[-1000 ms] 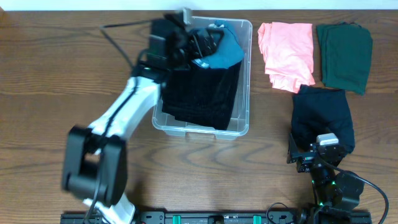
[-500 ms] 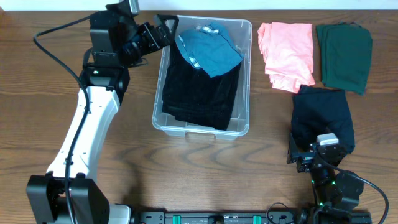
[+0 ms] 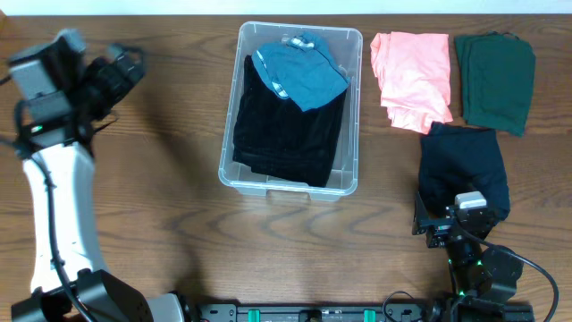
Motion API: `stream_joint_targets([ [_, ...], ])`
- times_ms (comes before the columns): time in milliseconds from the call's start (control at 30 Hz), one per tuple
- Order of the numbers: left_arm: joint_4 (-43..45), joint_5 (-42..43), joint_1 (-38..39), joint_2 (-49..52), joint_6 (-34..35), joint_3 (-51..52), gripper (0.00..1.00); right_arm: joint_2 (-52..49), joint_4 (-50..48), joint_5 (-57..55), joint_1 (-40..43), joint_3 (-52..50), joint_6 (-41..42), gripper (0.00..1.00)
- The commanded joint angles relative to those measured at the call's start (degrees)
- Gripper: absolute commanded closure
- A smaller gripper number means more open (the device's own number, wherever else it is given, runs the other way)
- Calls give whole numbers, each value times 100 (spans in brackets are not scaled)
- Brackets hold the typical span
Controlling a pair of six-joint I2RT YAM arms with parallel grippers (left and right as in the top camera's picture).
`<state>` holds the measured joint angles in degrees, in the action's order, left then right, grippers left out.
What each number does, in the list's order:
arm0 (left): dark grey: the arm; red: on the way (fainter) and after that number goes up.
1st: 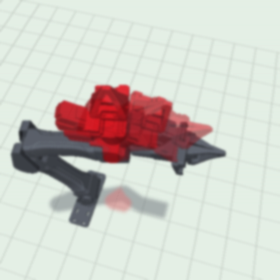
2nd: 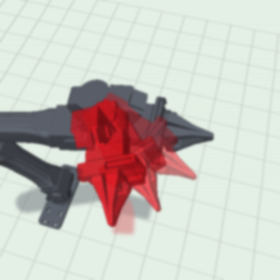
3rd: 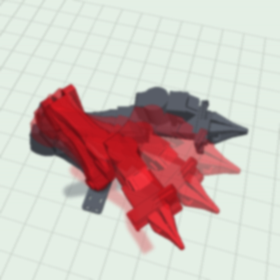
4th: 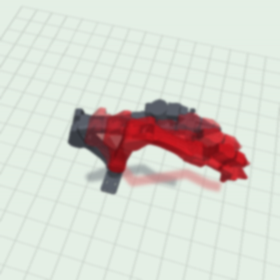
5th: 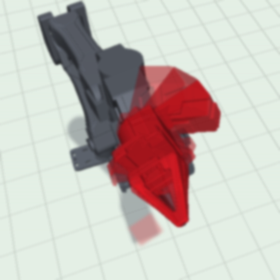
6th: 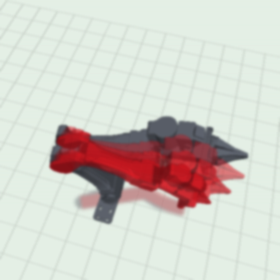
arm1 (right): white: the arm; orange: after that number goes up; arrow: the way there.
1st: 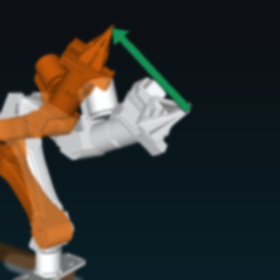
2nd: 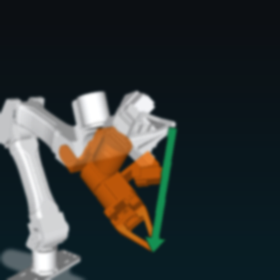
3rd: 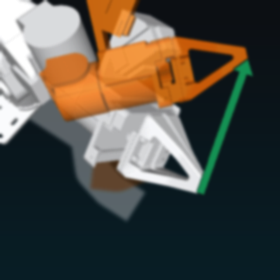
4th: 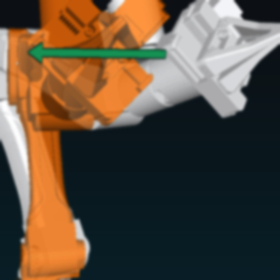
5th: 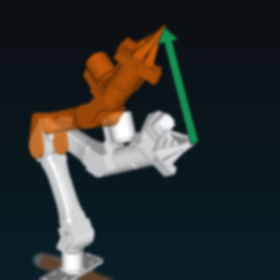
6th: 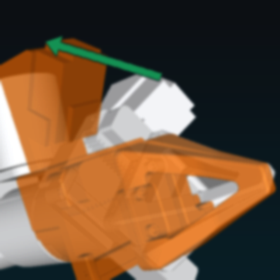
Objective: Pack container
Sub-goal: 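Withdraw the left gripper to the left side of the table, then raise the right gripper and move it over the dark-green garment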
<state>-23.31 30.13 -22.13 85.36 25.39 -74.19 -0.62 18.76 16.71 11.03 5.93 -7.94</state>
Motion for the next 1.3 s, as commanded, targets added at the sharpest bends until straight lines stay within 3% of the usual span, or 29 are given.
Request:
stream_joint_targets([
  [0,-575,-809,-278,-179,-660,-57,2,31,11,22,15,-11,61,1],
  [167,-1692,-2643,-422,-332,-977,-59,2,31,-326,234,15,-11,63,1],
  [233,-1912,-3012,-422,-380,-1038,-59,2,31,-535,535,15,-11,68,1],
  [333,-2061,-3130,-433,-435,-1038,-59,2,24,-968,988,17,-11,527,1],
  [633,-1891,-3154,-433,-501,-1036,-59,2,-723,-2361,542,22,225,2225,1],
  [867,-1956,-3112,-431,-487,-1032,-57,2,-2782,-2374,538,22,1556,2240,1],
  [1033,-1954,-3082,-433,-487,-1034,-50,2,-4533,-2208,737,22,2975,1784,1],
  [1267,-1954,-3082,-433,-487,-1034,-50,2,-6822,-247,741,22,5602,267,1],
])
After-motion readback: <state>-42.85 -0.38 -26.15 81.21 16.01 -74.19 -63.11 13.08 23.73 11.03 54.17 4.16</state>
